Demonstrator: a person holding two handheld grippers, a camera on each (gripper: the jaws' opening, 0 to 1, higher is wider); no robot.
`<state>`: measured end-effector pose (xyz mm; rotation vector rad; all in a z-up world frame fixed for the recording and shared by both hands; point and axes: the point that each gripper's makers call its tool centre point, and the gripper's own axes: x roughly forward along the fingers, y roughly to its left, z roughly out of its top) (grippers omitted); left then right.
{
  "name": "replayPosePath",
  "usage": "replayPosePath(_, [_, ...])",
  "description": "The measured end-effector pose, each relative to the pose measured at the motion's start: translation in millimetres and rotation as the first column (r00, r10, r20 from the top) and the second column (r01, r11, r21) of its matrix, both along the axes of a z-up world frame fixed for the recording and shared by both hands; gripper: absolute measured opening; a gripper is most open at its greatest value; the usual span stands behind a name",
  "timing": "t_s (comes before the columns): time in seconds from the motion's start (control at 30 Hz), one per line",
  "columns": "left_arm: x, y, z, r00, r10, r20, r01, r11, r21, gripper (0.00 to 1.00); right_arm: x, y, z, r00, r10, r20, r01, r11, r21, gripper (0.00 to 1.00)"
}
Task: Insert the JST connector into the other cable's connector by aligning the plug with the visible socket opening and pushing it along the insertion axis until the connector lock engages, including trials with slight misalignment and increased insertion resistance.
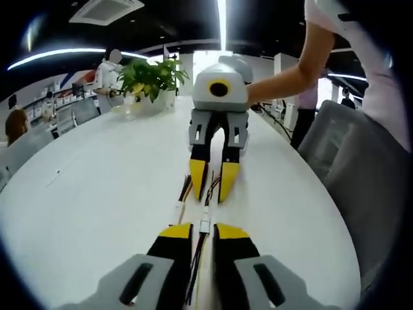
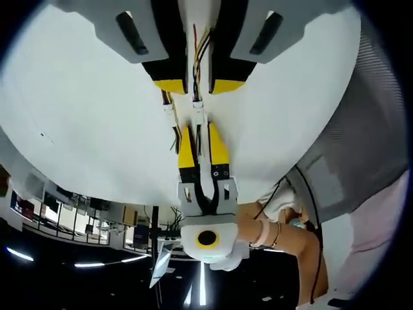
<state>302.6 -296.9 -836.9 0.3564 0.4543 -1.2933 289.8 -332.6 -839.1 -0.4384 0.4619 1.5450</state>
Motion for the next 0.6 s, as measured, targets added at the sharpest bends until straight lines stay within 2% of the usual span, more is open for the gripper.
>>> replayPosePath(0.23, [-8.8,15.6,22.0,0.997,0.07,0.019,-0.07,0.998,0.005,0.1,5.5,-18.7,16.7,0.996,-0.084,0.011,0.084,0.996,0.004,0.13])
replayPosePath(0.33, [-10.8,21.4,25.0,0.996,0.092,0.023,-0.092,0.996,0.02,0.13,6.2,-24.6,18.1,0.994,-0.108,0.008,0.108,0.994,-0.003,0.13])
replayPosePath(0.47, [-12.2,27.4,29.3,0.993,0.116,0.03,-0.117,0.993,0.033,0.13,6.7,-27.5,22.3,0.99,-0.141,0.017,0.142,0.99,-0.015,0.14])
replayPosePath(0.6, [-13.1,30.4,36.4,0.989,0.141,0.033,-0.142,0.989,0.028,0.14,7.2,-28.1,31.2,0.984,-0.175,0.009,0.175,0.984,0.007,0.14])
